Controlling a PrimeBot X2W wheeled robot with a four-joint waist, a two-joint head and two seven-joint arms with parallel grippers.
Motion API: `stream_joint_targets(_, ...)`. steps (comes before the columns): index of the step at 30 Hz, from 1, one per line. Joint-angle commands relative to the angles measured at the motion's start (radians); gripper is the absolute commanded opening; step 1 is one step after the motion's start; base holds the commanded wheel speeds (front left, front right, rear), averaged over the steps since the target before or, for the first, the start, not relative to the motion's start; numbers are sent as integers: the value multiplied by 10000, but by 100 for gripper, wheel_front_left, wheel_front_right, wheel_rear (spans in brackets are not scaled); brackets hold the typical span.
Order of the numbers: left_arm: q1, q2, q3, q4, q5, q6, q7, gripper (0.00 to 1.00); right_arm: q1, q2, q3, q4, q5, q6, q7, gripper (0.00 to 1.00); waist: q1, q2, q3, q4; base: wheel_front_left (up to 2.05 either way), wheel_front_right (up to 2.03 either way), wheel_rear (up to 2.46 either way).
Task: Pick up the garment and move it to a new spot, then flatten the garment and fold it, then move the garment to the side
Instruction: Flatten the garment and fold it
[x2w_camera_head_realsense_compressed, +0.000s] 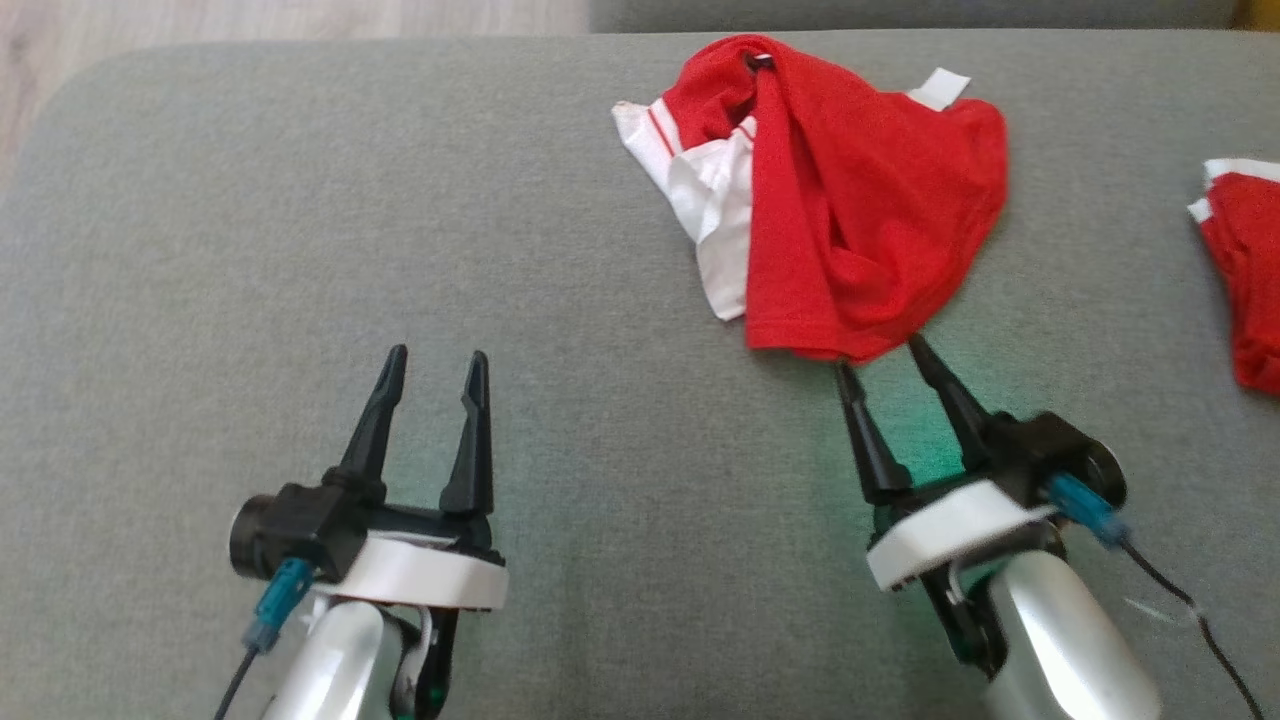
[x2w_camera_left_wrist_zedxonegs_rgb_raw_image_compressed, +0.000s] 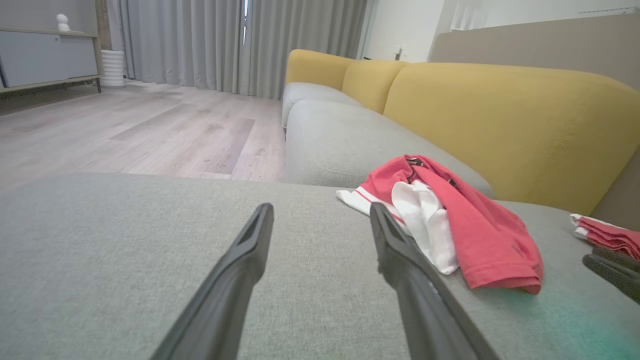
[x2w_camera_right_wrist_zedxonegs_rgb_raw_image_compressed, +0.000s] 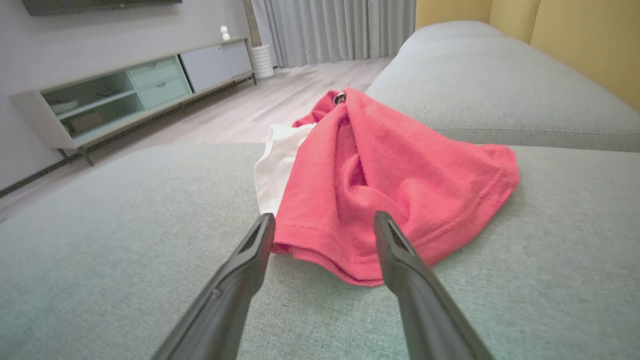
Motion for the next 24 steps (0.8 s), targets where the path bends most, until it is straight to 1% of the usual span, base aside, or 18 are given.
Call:
stream_joint_targets(1, -314, -5, 407, -235, 80, -39, -94, 100, -490, 22, 262, -197, -113, -7, 50, 100, 0, -1, 63, 86, 0, 0, 0)
stream_joint_targets(7, -399, -263, 478, -19, 285, -303, -95, 100, -1432, 22, 307, 1341, -856, -7, 671, 100, 0, -1, 234, 524, 0, 0, 0)
stream_joint_targets(10, -410, -346, 506, 13, 335, -376, -95, 100, -1825, 22, 127, 2182, -1237, -7, 938, 100, 0, -1, 314, 697, 0, 0, 0)
stream_joint_targets(12, -397, -383, 522, 35, 361, -411, -95, 100, -2004, 22, 54, 2675, -1136, -7, 1048, 100, 0, -1, 344, 786, 0, 0, 0)
stream_joint_targets(15, -351, -419, 552, 57, 398, -448, -95, 100, -2251, 22, -124, 3173, -1021, -7, 879, 100, 0, -1, 381, 827, 0, 0, 0)
stream_joint_targets(16, -333, -427, 557, 61, 408, -460, -95, 100, -2314, 22, -242, 3305, -977, -7, 798, 40, 0, -1, 392, 821, 0, 0, 0)
stream_joint_targets(17, -315, -434, 559, 67, 421, -471, -95, 100, -2376, 22, -372, 3419, -1011, -7, 689, 0, 0, -1, 396, 806, 0, 0, 0)
stream_joint_targets(21, -260, -450, 611, 73, 480, -477, -95, 100, -2493, 22, -787, 3824, -925, -7, 339, 0, 0, -1, 324, 643, 0, 0, 0)
stream_joint_targets(24, -235, -456, 688, 65, 522, -482, -95, 100, -2507, 22, -1421, 3928, -1044, -7, 65, 0, 0, -1, 222, 426, 0, 0, 0)
